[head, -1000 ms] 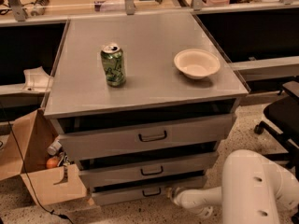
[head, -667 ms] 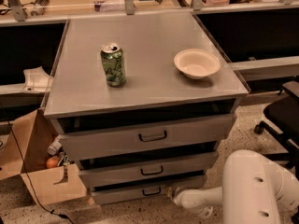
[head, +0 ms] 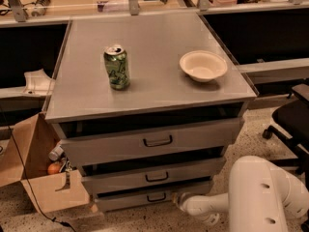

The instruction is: Close bottom drawer

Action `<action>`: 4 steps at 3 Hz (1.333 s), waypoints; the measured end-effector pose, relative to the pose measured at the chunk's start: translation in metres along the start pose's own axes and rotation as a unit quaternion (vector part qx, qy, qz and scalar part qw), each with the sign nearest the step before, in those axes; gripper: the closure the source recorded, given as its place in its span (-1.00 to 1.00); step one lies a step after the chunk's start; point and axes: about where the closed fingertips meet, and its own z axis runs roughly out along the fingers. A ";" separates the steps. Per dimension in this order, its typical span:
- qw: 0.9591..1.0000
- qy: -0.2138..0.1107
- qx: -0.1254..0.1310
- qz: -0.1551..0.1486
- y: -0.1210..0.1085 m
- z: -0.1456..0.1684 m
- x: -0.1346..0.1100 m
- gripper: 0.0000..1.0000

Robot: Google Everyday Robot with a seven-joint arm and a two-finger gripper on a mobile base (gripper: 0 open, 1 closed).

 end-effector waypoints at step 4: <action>0.999 0.040 0.014 0.034 -0.032 -0.101 0.067 0.67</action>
Offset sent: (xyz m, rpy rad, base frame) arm -0.1104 -0.0419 0.0343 -0.0042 0.1115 0.0110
